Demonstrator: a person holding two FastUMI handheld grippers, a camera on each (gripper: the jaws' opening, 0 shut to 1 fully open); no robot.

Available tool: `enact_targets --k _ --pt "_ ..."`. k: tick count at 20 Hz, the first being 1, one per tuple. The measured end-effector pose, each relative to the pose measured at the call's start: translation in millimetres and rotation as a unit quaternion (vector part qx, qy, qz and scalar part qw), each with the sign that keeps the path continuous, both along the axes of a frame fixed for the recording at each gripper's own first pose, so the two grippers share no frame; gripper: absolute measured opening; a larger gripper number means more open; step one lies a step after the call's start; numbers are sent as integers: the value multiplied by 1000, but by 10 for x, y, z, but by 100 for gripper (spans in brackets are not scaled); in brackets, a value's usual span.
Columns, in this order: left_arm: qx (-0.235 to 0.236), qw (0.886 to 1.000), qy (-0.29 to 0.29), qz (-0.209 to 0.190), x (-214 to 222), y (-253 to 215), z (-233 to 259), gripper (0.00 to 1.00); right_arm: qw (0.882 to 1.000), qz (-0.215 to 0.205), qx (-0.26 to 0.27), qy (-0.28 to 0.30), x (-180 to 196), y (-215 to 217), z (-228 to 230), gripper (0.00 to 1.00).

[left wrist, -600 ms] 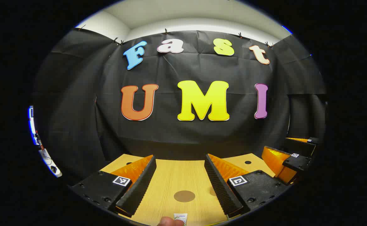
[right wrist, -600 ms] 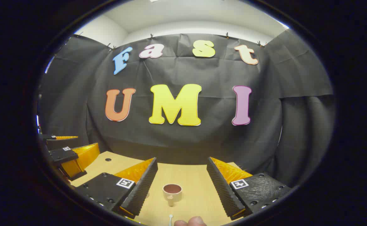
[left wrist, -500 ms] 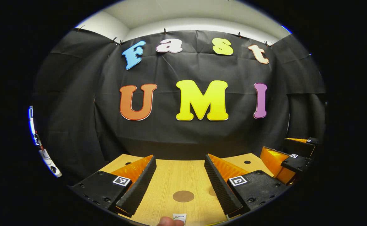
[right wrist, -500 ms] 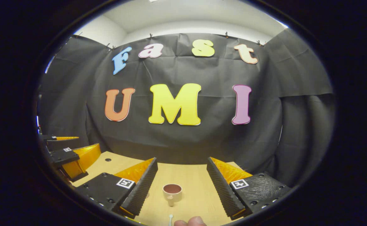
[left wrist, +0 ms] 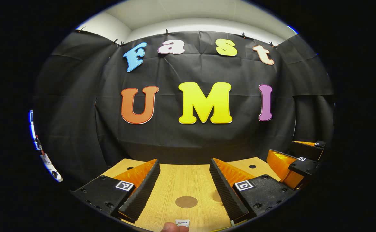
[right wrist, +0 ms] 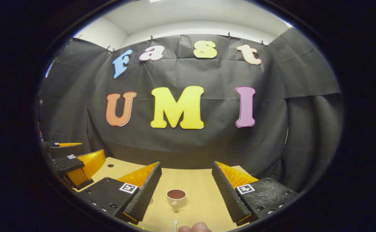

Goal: Put the toothbrush and toothpaste on the desktop into the cup, then pick up the cup and place it on the coaster on the desktop.

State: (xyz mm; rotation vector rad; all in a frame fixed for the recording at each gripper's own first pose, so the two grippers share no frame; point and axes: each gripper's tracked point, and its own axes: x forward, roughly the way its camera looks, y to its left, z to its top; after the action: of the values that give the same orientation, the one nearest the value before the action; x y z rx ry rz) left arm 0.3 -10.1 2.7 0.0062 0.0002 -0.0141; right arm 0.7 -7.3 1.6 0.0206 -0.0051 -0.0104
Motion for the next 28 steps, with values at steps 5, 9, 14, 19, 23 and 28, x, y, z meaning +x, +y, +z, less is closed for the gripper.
enact_targets --k 5,9,14,19,23,28 --pt "3 1000 -2 -4 -6 -4 -6 98 1000 -2 -1 0 -14 -7 -7 95" --pt "2 1000 4 -5 -25 -4 -40 98 1000 -3 -1 1 -26 -14 -26 93" --pt "5 1000 16 -5 -64 -17 -152 98 1000 -1 -7 10 -60 -9 -113 95" --pt "9 998 54 -7 -129 -7 -487 98 998 16 -12 54 -61 42 -479 98" --pt "23 993 117 -5 -267 89 -1008 98 992 29 -32 121 -110 49 -1039 99" --pt "15 979 204 -19 -555 75 -1644 98 973 47 -33 225 -299 148 -1802 96"
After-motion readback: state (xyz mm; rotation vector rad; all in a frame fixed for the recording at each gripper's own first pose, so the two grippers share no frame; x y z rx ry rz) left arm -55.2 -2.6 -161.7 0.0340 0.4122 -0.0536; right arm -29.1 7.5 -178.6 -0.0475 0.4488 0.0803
